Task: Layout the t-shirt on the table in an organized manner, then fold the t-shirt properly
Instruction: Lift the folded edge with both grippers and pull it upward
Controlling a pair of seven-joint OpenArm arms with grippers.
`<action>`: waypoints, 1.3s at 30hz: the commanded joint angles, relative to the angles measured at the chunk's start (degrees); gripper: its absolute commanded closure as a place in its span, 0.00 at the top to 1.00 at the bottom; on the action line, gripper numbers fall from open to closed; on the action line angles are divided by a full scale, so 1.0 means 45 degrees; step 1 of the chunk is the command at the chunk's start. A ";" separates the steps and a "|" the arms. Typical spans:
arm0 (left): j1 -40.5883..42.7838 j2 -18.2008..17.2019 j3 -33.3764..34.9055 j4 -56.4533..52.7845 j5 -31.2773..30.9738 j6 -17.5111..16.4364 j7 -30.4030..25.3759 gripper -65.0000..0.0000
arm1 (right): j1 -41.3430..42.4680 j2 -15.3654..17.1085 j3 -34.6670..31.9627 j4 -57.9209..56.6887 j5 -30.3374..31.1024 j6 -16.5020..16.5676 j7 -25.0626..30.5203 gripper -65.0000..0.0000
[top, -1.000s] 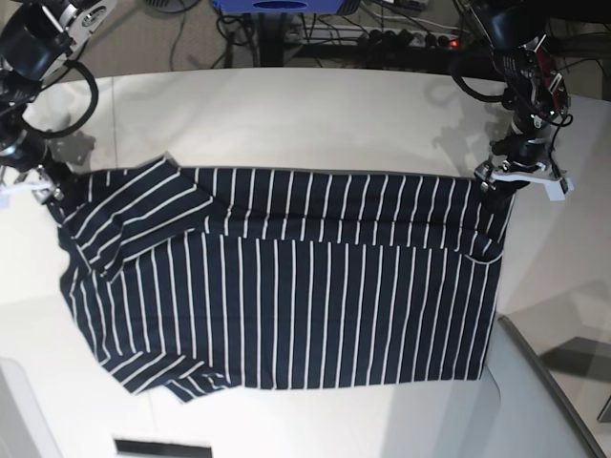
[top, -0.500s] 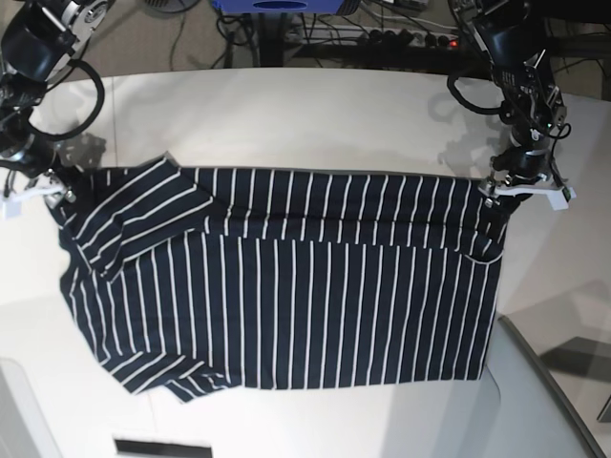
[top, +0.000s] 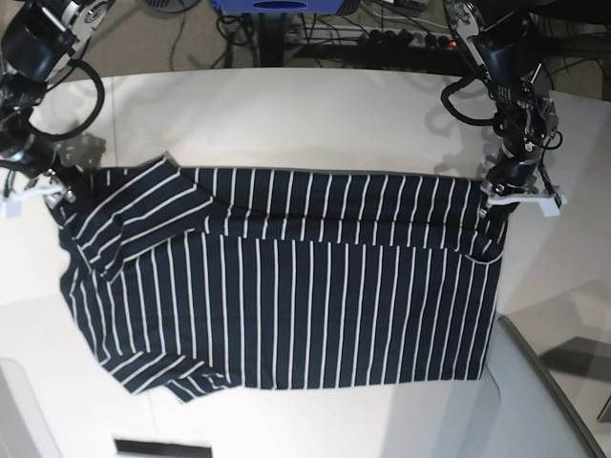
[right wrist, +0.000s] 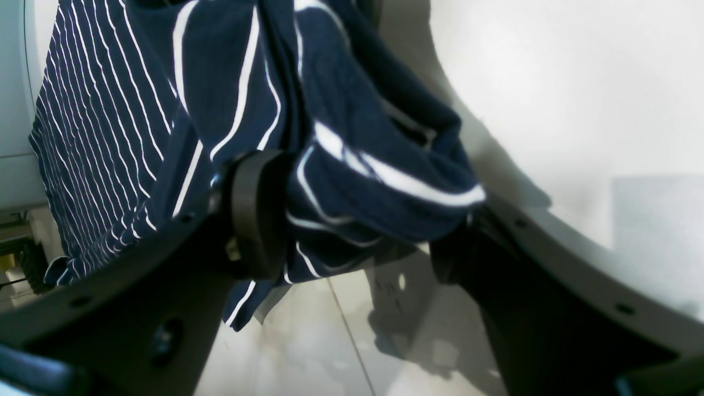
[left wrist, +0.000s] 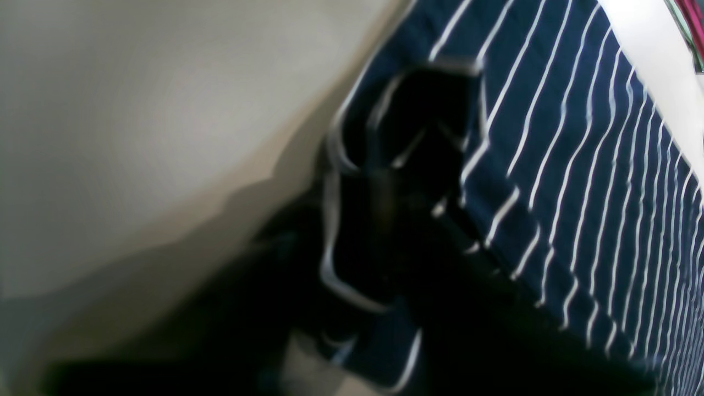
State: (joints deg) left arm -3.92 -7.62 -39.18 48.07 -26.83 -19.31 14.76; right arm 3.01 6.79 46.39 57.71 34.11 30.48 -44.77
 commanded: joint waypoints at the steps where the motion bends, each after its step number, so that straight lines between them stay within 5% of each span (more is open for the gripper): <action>1: 0.0081 0.0061 0.0042 -0.0124 0.0463 0.0355 0.0988 0.00 | 0.0143 0.0221 0.0035 0.0137 0.0049 -0.0024 0.0074 0.54; 5: 0.0061 0.0042 0.0042 -0.0124 0.0463 0.0374 0.0988 0.00 | 0.0162 0.0182 -0.0004 0.0137 0.0049 -0.0004 0.0074 0.49; 9: 0.0061 0.0022 0.0042 -0.0065 0.0463 0.0374 0.1027 0.00 | 0.0182 0.0182 0.0035 0.0137 0.0108 0.0055 0.0074 0.02; 10: 0.0081 0.0022 0.0042 -0.0007 0.0482 0.0374 0.1085 0.00 | 0.0182 0.0182 0.0035 0.0176 0.0108 0.0055 0.0074 0.00; 19: 0.0862 0.0003 0.0062 0.2631 0.0463 0.0374 0.2336 0.00 | -0.0248 0.0143 -0.0063 0.1700 0.0127 0.0074 -0.0121 0.00; 31: 0.0100 0.0003 -0.0056 0.5053 0.0443 0.0374 0.3645 0.00 | 0.1706 0.0240 -0.0082 0.3224 0.0030 -0.0063 -0.2661 0.00; 39: -0.0115 0.0003 -0.0036 0.5053 0.0463 0.0374 0.3645 0.00 | 0.2722 0.0240 -0.0082 0.3204 0.0030 -0.2133 -0.2934 0.00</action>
State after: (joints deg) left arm -3.77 -6.68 -39.18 69.80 -24.21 -17.56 32.49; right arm 14.39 6.74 45.89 71.16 33.32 20.67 -58.85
